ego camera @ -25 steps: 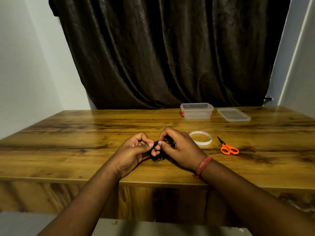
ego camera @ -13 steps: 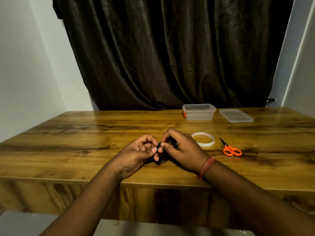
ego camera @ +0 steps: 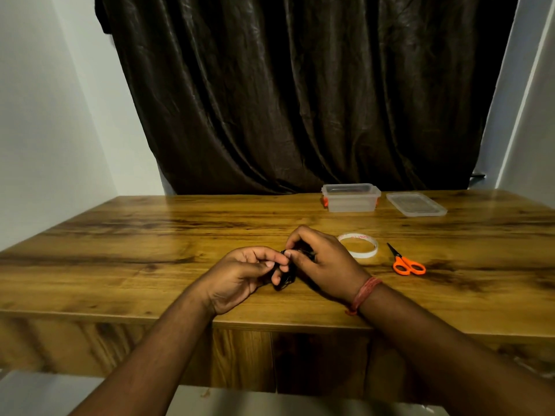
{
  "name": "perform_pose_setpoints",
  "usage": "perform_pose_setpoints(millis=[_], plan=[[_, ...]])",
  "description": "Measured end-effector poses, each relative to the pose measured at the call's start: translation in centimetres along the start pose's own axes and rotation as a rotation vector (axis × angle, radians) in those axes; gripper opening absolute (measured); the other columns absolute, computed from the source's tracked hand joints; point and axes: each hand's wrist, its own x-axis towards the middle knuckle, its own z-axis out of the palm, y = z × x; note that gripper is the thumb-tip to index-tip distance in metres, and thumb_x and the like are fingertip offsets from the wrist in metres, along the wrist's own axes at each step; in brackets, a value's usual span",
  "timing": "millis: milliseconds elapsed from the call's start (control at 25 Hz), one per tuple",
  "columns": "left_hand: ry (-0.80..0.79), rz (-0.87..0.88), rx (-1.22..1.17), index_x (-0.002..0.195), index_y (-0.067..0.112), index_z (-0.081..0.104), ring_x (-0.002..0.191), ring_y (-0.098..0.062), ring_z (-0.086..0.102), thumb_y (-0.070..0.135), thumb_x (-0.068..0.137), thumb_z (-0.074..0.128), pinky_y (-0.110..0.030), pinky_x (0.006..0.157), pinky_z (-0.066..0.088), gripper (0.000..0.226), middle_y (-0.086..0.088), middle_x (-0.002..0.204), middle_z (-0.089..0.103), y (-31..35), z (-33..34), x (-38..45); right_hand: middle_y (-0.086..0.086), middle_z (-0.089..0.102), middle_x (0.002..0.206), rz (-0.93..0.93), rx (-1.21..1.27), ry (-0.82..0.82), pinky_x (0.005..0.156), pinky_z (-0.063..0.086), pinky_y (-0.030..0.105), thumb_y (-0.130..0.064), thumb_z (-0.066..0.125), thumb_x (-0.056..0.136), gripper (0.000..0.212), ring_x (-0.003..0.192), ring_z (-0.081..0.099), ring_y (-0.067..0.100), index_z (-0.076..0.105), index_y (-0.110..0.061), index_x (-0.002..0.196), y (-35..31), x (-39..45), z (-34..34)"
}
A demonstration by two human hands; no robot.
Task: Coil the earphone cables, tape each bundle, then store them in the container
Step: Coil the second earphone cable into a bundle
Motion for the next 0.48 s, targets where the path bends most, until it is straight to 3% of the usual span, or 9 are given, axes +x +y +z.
perform_pose_setpoints(millis=[200,360,480], plan=[[-0.079,-0.097,-0.132,0.109,-0.004,0.067,0.083,-0.023,0.060,0.020,0.091,0.052,-0.042,0.071,0.055,0.033,-0.018,0.100,0.062,0.53,-0.21,-0.17,-0.009,0.061,0.091,-0.076,-0.104,0.023,0.074,0.046,0.023,-0.017,0.062,0.093,0.003,0.088,0.054,0.005,0.061,-0.018,0.096,-0.04,0.10,-0.11],[-0.003,-0.110,-0.146,0.108,-0.006,0.063,0.085,-0.027,0.064,0.033,0.093,0.051,-0.046,0.061,0.059,0.044,-0.020,0.096,0.062,0.75,0.14,-0.32,-0.008,0.063,0.097,-0.086,-0.147,0.004,0.078,0.047,0.026,-0.020,0.061,0.094,0.007,0.093,0.055,0.008,0.063,-0.018,0.101,0.02,0.13,-0.15],[0.129,-0.082,-0.177,0.106,-0.007,0.060,0.086,-0.032,0.069,0.030,0.098,0.045,-0.046,0.060,0.060,0.040,-0.022,0.091,0.063,1.07,0.67,-0.32,-0.010,0.062,0.108,0.049,-0.123,0.080,0.084,0.047,0.024,-0.027,0.054,0.099,0.016,0.103,0.055,0.006,0.062,-0.022,0.112,0.24,0.09,-0.75]])
